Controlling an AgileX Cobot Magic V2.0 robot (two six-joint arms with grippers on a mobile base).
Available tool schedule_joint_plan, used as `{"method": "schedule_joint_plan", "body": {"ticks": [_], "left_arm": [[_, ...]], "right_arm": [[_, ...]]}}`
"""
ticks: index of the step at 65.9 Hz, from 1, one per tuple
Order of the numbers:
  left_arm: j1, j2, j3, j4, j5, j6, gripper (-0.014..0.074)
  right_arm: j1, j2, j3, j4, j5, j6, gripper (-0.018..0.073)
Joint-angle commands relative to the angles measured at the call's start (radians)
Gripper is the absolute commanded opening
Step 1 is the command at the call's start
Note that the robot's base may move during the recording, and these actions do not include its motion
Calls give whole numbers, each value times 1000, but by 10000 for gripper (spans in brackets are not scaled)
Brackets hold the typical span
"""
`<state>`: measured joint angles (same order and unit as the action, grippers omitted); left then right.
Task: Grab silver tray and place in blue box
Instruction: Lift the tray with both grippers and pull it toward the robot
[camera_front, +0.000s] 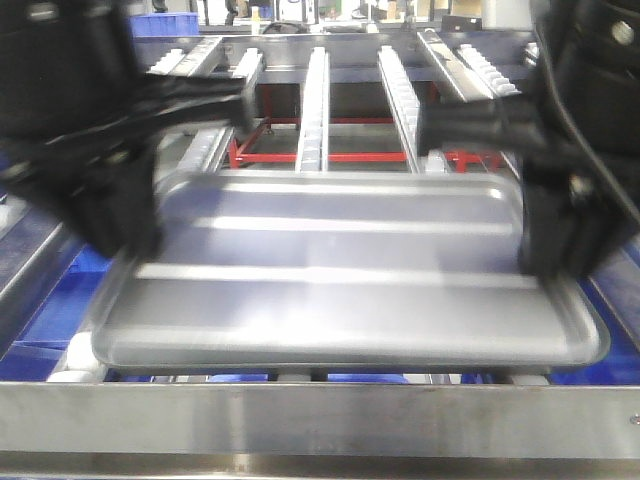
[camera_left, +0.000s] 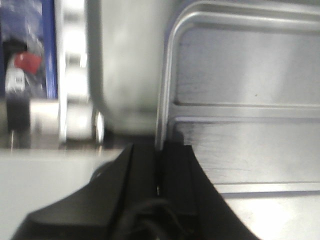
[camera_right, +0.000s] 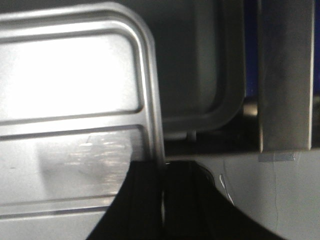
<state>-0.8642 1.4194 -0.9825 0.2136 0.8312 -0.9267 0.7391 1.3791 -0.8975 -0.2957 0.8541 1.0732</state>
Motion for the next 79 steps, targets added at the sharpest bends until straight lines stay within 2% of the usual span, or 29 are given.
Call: {"method": "schedule_joint_plan", "body": {"ticks": [1,10,14,22,41,56,64,79], "left_arm": [[-49,-92,40,18,-29,-89,-104],[-111,-159,125,32,-29,-172,-104],[-133,-179,148,62,-29,-221,-104],[-140,-190,157,80,-18,-241,-104],[-140,-190,157,103,-2,-233,-104],[-140,-190,157,141,-2,-229,-104],[-140,-190,157,139,-1,-186,-104],[-140,-190,157,137,-1,-186,-104]], "right_arm": [[56,-59,1,-45,-25,64,48],[138,-88,30,-54,-9,121,48],[180,-96,44,-74,-1,168,48],[233,-97,66,-148,10,273,48],[240,-98,66,-180,29,284,48],[240,-98,66,-180,29,240,48],[240,-98,66,-180,28,242,48],[240,-97,66,-180,28,243,48]]}}
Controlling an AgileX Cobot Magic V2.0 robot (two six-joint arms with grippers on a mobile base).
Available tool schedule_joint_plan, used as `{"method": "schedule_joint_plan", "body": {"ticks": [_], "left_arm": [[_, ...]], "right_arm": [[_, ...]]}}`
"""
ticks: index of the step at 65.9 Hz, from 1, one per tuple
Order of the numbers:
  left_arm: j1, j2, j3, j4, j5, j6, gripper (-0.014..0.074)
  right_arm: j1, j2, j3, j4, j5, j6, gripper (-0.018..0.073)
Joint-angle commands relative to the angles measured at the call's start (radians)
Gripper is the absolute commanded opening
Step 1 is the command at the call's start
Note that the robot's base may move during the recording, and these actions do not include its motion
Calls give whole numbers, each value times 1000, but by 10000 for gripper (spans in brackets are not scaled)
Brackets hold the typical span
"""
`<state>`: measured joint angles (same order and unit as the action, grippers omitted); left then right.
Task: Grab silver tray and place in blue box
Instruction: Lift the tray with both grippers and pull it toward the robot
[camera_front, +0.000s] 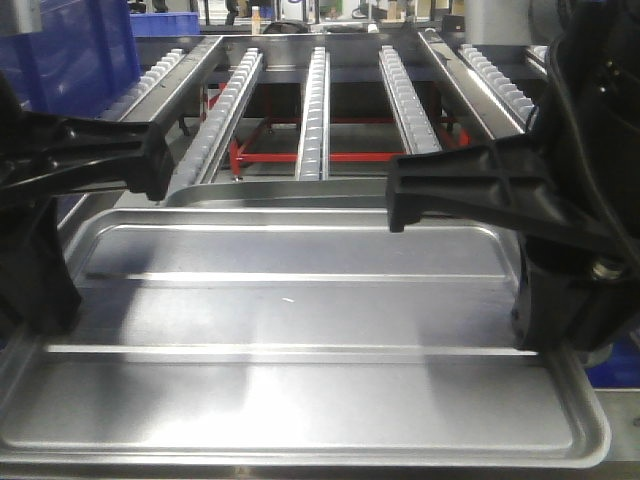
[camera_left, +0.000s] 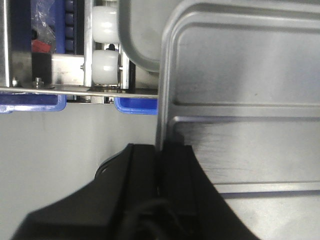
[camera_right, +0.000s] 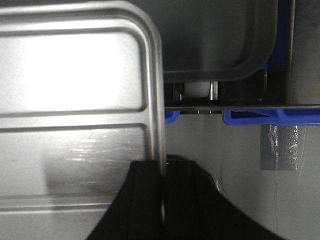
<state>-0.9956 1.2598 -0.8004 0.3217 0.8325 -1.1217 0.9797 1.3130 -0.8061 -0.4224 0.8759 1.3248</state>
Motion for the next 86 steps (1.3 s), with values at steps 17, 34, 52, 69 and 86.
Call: {"method": "schedule_joint_plan", "body": {"ticks": [17,34,52,69,86], "left_arm": [[-8,-30,-25,29,-3,9,-104],[-8,-30,-25,29,-3,9,-104],[-8,-30,-25,29,-3,9,-104],[-8,-30,-25,29,-3,9,-104],[-8,-30,-25,29,-3,9,-104]], "right_arm": [[-1,-31,-25,-53,6,-9,48],[-1,-31,-25,-53,6,-9,48],[-1,-31,-25,-53,6,-9,48],[-1,-31,-25,-53,6,-9,48],[-1,-31,-25,-53,6,-9,48]]}}
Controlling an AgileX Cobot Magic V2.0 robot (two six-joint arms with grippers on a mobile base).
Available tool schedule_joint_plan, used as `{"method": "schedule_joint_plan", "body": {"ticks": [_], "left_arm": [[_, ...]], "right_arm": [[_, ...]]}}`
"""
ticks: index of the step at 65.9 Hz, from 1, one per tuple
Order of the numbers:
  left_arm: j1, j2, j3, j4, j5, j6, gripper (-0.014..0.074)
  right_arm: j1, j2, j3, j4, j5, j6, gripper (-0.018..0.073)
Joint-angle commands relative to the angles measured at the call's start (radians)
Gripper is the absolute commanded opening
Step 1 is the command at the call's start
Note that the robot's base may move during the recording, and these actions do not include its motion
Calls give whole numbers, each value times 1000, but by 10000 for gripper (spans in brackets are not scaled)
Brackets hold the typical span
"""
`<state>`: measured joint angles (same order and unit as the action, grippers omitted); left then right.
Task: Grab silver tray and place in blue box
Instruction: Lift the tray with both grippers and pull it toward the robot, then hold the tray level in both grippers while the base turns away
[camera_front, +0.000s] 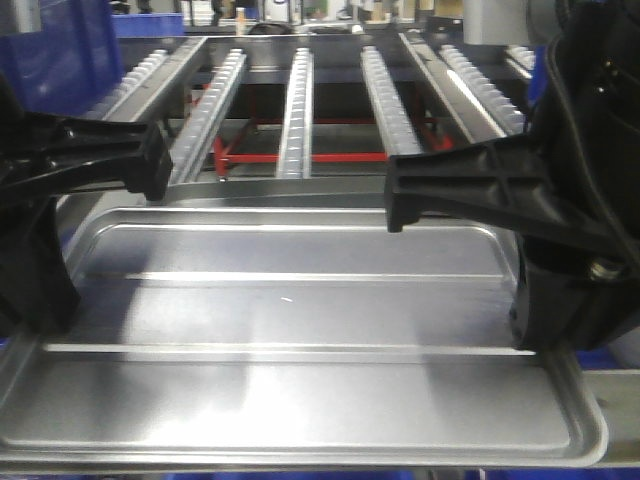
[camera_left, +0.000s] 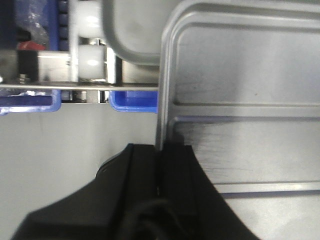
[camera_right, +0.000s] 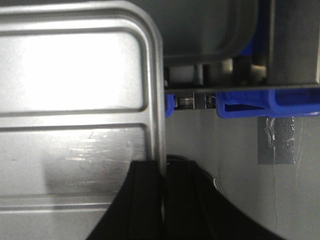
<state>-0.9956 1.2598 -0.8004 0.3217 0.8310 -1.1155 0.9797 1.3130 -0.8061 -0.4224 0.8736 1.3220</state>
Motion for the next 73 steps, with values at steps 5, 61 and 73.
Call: {"method": "schedule_joint_plan", "body": {"ticks": [5,61,73], "left_arm": [[-8,-30,-25,29,-1,3,-104],[-8,-30,-25,29,-1,3,-104],[-8,-30,-25,29,-1,3,-104]], "right_arm": [[-1,-31,-25,-53,8,-6,48],[-1,-31,-25,-53,29,-6,48],[-1,-31,-25,-53,29,-6,48]]}}
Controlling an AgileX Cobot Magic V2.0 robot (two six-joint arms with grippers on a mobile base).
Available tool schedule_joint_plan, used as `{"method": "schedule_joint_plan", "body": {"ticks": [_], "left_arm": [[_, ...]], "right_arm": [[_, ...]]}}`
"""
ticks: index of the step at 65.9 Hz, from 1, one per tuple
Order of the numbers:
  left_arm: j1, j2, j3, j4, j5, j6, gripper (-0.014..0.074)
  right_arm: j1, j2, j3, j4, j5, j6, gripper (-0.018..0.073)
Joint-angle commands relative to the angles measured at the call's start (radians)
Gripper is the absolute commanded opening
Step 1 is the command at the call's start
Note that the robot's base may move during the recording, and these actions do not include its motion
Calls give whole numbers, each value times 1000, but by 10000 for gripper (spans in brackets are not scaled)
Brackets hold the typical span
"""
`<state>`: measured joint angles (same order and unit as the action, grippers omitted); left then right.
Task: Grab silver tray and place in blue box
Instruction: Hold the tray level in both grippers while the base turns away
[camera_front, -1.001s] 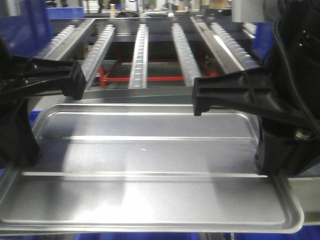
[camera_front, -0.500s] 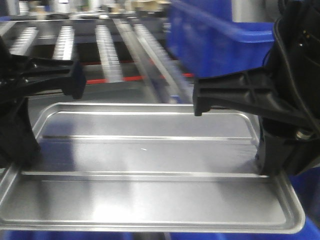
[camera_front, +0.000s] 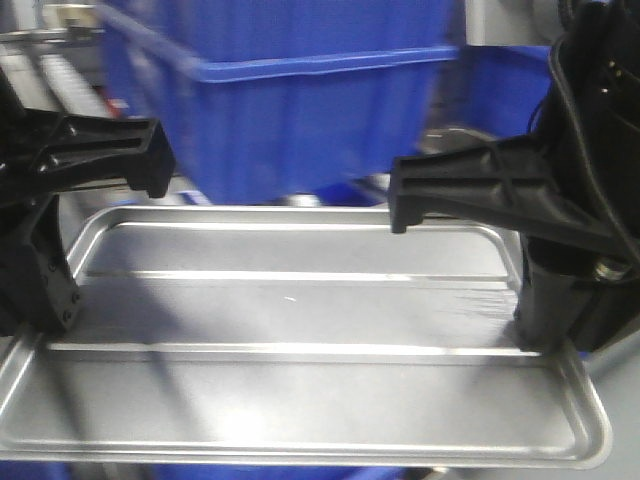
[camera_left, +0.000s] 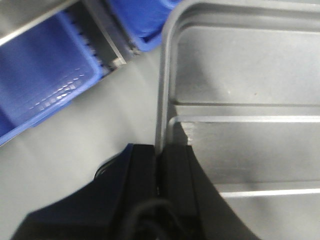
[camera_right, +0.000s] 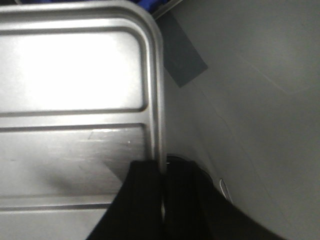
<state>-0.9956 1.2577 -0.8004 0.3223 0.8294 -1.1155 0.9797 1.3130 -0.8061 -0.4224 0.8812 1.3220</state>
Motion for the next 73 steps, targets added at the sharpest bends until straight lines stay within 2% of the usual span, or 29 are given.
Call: {"method": "schedule_joint_plan", "body": {"ticks": [1,73], "left_arm": [[-8,-28,-25,28,1,3,-104],[-8,-28,-25,28,1,3,-104]], "right_arm": [[-1,-31,-25,-53,22,-6,48],[-1,-31,-25,-53,24,-6,48]]}}
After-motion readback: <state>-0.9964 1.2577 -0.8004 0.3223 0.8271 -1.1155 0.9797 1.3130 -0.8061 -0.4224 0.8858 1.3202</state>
